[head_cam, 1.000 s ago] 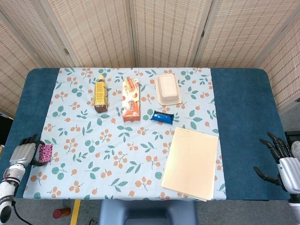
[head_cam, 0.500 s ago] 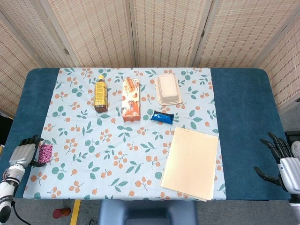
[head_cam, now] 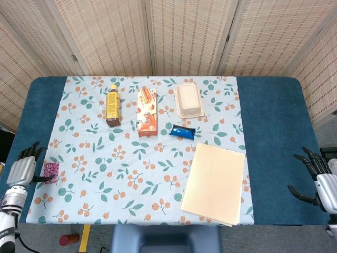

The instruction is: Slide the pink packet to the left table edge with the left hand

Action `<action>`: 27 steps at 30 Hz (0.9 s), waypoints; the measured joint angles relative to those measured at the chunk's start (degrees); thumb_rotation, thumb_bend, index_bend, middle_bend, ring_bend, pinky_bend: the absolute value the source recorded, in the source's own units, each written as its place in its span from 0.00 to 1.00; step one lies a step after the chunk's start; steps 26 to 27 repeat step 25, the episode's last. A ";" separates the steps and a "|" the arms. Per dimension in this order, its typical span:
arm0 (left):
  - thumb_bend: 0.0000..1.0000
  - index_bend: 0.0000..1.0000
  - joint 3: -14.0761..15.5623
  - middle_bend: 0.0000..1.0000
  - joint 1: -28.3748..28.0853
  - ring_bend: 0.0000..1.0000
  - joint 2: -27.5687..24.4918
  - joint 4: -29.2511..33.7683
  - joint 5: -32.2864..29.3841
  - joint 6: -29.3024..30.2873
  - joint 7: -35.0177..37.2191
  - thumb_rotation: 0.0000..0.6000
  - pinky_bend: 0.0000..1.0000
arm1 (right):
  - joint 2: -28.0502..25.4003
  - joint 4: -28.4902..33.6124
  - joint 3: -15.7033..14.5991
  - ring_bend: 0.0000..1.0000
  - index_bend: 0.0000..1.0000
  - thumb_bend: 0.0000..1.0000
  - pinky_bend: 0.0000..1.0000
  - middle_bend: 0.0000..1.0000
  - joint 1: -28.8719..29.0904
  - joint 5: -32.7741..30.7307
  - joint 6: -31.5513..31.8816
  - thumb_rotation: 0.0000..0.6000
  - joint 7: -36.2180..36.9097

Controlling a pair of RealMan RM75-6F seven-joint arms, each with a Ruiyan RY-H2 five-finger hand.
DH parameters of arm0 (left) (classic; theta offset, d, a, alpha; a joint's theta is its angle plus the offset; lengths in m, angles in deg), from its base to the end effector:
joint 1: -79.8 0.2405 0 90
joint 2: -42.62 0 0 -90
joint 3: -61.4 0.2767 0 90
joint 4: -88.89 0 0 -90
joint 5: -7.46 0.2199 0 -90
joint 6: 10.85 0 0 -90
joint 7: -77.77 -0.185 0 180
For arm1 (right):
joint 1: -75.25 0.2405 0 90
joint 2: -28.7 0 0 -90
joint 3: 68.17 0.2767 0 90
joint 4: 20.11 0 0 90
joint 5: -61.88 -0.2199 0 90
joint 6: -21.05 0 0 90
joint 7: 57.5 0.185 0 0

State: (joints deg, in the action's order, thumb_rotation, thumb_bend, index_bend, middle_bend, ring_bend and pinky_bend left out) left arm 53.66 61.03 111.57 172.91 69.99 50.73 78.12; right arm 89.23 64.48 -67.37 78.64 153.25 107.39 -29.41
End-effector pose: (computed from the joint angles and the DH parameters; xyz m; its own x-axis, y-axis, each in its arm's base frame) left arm -0.3738 0.3206 0.1204 0.2999 0.2093 0.9307 0.9226 0.1843 -0.3388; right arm -0.3568 -0.2092 0.1863 0.1219 -0.0476 0.9914 -0.9913 -0.0551 0.1192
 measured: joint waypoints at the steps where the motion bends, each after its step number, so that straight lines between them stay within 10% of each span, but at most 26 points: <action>1: 0.21 0.20 -0.06 0.00 0.53 0.00 -0.32 0.80 0.32 1.33 -0.05 1.00 0.00 | -0.02 -0.10 -0.02 0.00 0.15 0.28 0.00 0.05 0.08 -0.06 -0.20 1.00 0.23; 16: 0.22 0.23 3.05 0.00 9.35 0.00 -1.10 8.03 15.32 21.80 0.88 1.00 0.00 | 0.38 0.35 -0.96 0.00 0.15 0.28 0.00 0.05 0.10 1.14 0.11 1.00 3.00; 27: 0.22 0.22 5.53 0.00 11.35 0.00 -2.36 12.68 20.16 24.09 -2.69 1.00 0.00 | 0.94 0.05 -0.93 0.00 0.15 0.28 0.00 0.05 -0.25 0.87 0.70 1.00 2.00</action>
